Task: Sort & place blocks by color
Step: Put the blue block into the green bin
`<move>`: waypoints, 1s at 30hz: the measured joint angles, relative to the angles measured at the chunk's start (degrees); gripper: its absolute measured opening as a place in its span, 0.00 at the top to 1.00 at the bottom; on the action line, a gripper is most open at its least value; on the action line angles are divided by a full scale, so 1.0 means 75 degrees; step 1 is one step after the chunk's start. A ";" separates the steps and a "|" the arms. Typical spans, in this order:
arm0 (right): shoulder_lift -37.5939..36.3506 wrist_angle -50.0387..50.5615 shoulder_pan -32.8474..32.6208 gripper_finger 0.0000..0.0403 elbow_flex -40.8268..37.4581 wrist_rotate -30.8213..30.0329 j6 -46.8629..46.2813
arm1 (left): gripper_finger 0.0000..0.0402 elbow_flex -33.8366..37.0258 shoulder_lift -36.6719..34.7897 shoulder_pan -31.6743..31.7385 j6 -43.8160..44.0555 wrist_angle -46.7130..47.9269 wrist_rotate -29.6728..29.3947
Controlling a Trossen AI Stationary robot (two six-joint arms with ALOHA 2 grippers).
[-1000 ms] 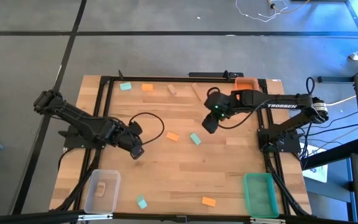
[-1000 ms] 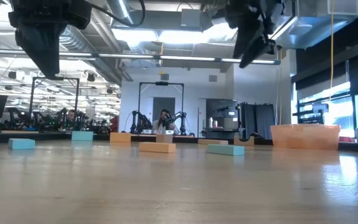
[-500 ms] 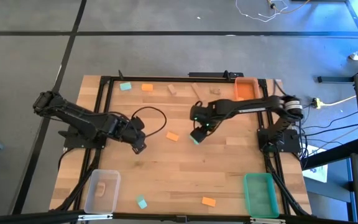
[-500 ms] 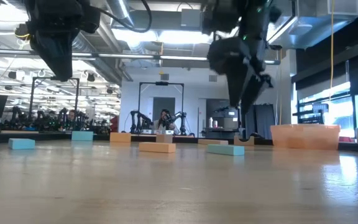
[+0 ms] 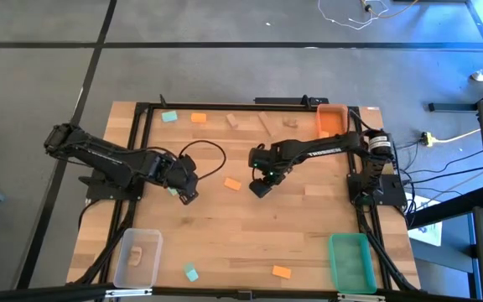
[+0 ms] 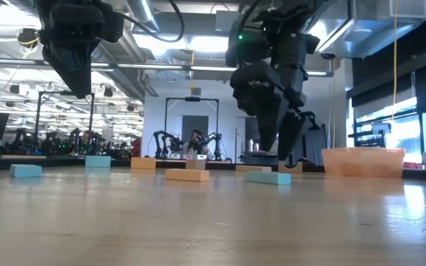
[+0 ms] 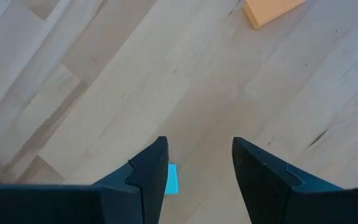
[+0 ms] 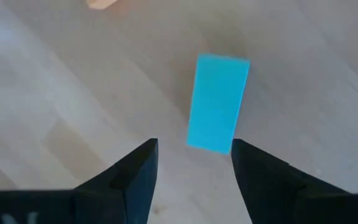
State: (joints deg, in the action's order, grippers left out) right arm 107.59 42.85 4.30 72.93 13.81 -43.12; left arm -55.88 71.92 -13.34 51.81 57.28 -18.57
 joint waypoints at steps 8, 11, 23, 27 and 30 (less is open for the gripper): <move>0.0040 -0.0092 -0.0042 0.49 0.0000 -0.0443 -0.0044 | 0.58 0.0000 0.0000 0.0000 0.0000 -0.0012 0.0003; 0.0160 -0.0207 -0.0129 0.49 0.0000 -0.0864 -0.0007 | 0.58 0.0000 0.0000 0.0000 0.0000 -0.0032 0.0003; 0.0926 -0.0409 -0.0336 0.51 0.0039 -0.1163 -0.0031 | 0.58 -0.0003 0.0000 -0.0003 0.0000 -0.0073 0.0003; 0.0894 -0.0383 -0.0414 0.62 0.0029 -0.1485 -0.0019 | 0.58 -0.0003 0.0000 -0.0006 0.0000 -0.0073 0.0003; 0.0894 -0.0368 -0.0463 0.70 0.0053 -0.1589 0.0015 | 0.58 -0.0003 0.0000 -0.0006 0.0000 -0.0073 0.0000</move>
State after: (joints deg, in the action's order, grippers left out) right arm 114.30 40.09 0.82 73.32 1.89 -43.01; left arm -55.90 71.92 -13.39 51.81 56.73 -18.56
